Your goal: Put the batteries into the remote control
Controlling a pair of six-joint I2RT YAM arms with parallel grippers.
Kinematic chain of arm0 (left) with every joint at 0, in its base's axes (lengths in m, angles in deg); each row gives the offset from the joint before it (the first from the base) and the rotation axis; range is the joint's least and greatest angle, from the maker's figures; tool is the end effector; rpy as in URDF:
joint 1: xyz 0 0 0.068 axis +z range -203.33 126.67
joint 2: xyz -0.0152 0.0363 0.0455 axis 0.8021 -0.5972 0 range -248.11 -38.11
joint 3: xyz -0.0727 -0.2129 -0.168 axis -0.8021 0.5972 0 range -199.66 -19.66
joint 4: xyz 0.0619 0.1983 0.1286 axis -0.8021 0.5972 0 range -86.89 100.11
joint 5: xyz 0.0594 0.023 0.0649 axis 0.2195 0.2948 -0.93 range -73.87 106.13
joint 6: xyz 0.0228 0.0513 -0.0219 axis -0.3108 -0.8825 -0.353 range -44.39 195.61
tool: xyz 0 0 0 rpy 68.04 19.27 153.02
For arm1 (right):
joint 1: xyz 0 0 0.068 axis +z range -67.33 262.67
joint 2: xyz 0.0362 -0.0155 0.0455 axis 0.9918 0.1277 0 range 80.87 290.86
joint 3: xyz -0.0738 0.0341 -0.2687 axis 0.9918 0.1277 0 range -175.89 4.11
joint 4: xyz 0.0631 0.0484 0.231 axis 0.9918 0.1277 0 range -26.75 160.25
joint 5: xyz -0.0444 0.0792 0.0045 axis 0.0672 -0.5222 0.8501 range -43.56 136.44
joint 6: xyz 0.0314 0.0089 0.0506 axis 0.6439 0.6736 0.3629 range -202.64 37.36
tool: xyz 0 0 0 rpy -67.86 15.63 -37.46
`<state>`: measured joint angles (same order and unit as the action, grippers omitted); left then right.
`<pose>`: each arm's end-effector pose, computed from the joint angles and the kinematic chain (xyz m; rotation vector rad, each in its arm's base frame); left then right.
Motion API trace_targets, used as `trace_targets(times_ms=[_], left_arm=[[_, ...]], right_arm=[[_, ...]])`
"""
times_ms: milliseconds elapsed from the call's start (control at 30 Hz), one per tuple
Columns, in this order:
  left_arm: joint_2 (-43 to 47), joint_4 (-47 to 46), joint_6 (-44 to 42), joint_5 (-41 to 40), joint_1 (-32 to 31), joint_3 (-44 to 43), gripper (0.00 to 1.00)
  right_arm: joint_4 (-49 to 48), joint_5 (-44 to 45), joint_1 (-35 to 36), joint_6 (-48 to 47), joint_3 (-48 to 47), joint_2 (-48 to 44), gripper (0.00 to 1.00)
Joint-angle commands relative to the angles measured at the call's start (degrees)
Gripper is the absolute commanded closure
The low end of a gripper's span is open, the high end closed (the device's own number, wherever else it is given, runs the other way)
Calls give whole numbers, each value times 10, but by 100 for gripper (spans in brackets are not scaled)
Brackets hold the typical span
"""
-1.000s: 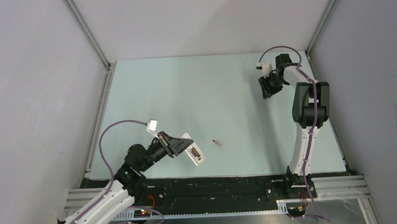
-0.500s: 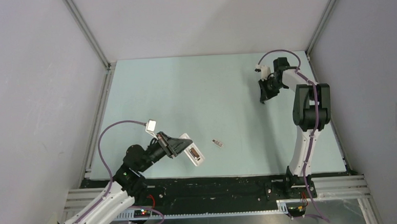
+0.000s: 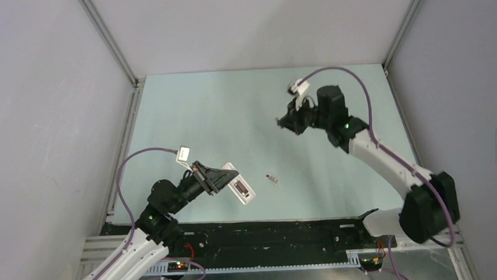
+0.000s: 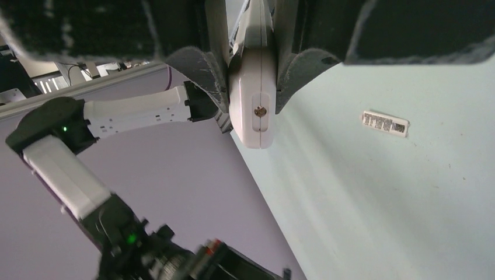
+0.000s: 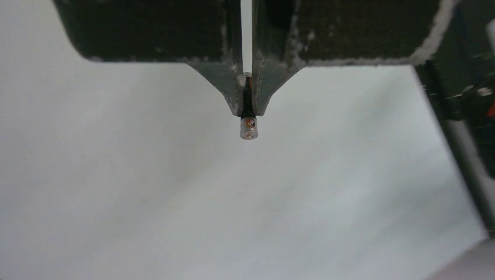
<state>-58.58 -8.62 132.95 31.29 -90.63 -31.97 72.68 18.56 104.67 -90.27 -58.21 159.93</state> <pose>0.0841 -0.0789 0.2432 -0.0586 1.7147 -1.4824 0.2745 0.1333 0.3229 -0.8133 1.8609 0.6504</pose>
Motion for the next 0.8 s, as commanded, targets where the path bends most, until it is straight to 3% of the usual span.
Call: trace_targets(times_ms=[0,100,400,767], left_arm=[[8,22,-7,-11,4,-35,100],[16,36,-1,-14,4,-42,100],[30,46,0,-1,4,-64,100],[42,46,-27,51,4,-117,100]], right_arm=[[-157,7,83,78,94,-89,100],[-231,29,144,102,157,-168,100],[-268,53,314,19,290,-343,100],[-289,40,433,-57,341,-422,100]])
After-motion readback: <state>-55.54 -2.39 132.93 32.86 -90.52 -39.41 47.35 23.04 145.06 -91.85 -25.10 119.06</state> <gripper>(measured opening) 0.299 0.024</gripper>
